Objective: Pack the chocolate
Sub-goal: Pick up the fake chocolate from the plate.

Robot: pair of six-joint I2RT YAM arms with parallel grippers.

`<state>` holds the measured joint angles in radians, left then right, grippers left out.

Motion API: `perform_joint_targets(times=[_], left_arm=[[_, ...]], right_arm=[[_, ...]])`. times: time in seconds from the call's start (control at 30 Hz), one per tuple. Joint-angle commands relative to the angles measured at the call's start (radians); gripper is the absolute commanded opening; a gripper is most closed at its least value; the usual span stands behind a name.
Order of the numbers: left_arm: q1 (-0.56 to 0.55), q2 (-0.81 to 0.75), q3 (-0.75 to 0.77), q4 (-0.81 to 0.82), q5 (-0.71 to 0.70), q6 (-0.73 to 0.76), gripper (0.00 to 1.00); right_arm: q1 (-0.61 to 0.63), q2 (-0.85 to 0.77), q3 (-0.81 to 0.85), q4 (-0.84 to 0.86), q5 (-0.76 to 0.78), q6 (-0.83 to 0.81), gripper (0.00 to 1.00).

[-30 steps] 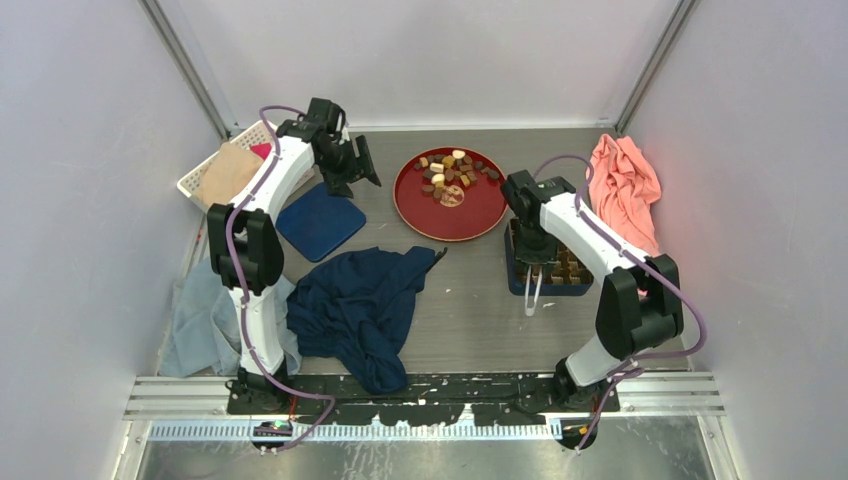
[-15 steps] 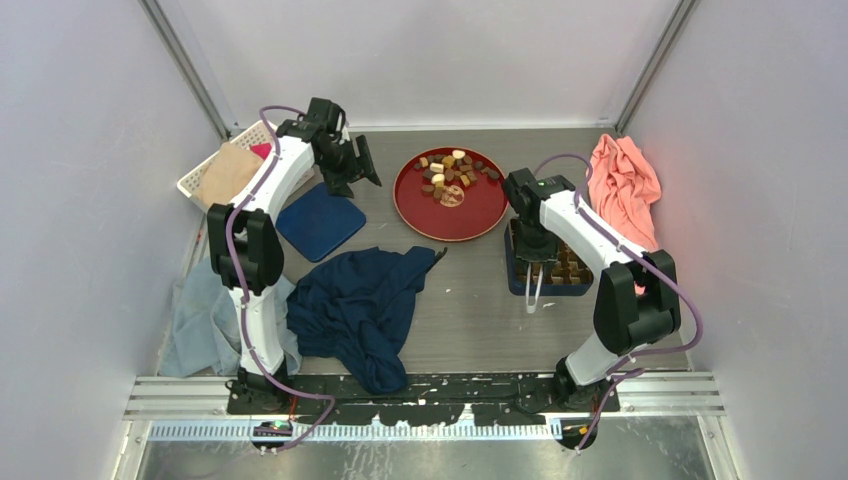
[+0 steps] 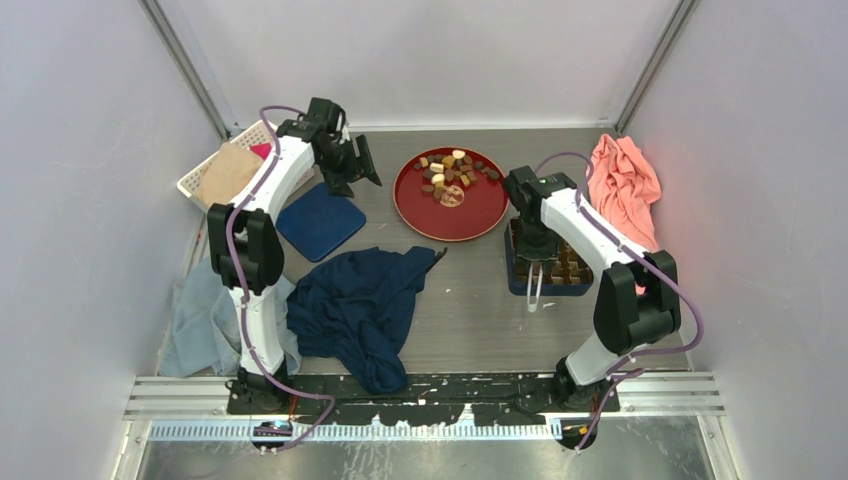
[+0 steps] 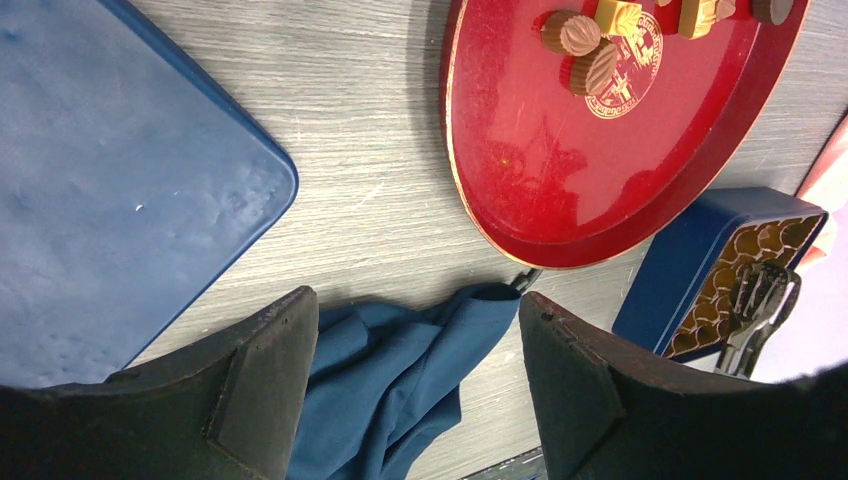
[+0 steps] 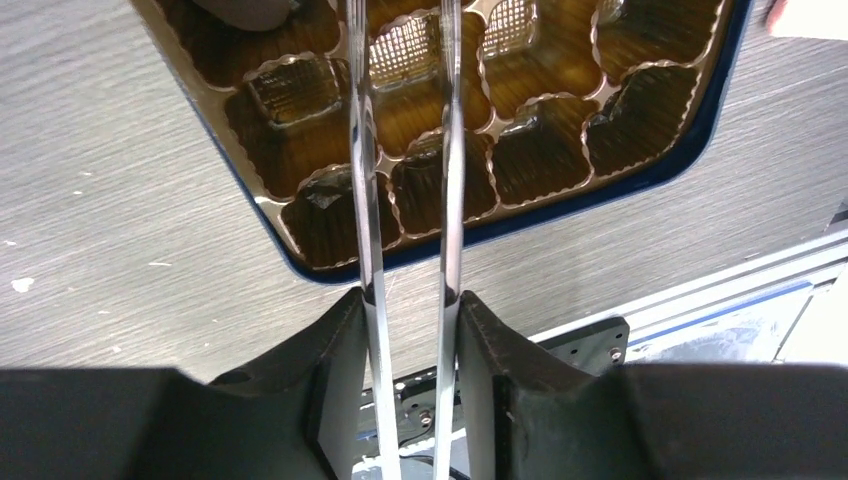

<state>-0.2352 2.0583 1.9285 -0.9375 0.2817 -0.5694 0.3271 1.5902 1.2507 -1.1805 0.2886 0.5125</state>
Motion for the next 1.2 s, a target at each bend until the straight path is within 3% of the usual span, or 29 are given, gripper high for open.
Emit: perform_joint_targets(times=[0.0,0.3,0.57,0.87,1.17], left_arm=[[0.008,-0.006,0.039,0.028,0.016,-0.006,0.74],[0.008,-0.025,0.026,0.025,0.0,0.009,0.74],[0.019,-0.049,0.003,0.022,-0.012,0.018,0.74],[0.023,-0.049,0.006,0.021,-0.006,0.022,0.74],[0.034,-0.053,0.001,0.011,-0.009,0.028,0.74]], right_arm=[[-0.001,-0.04,0.148,-0.054,-0.003,-0.011,0.37],[0.064,0.172,0.474,-0.096,-0.134,-0.092,0.29],[0.113,0.411,0.686,-0.106,-0.163,-0.127,0.34],[0.062,0.563,0.786,-0.019,-0.181,-0.081,0.35],[0.055,0.644,0.838,-0.024,-0.175,-0.13,0.43]])
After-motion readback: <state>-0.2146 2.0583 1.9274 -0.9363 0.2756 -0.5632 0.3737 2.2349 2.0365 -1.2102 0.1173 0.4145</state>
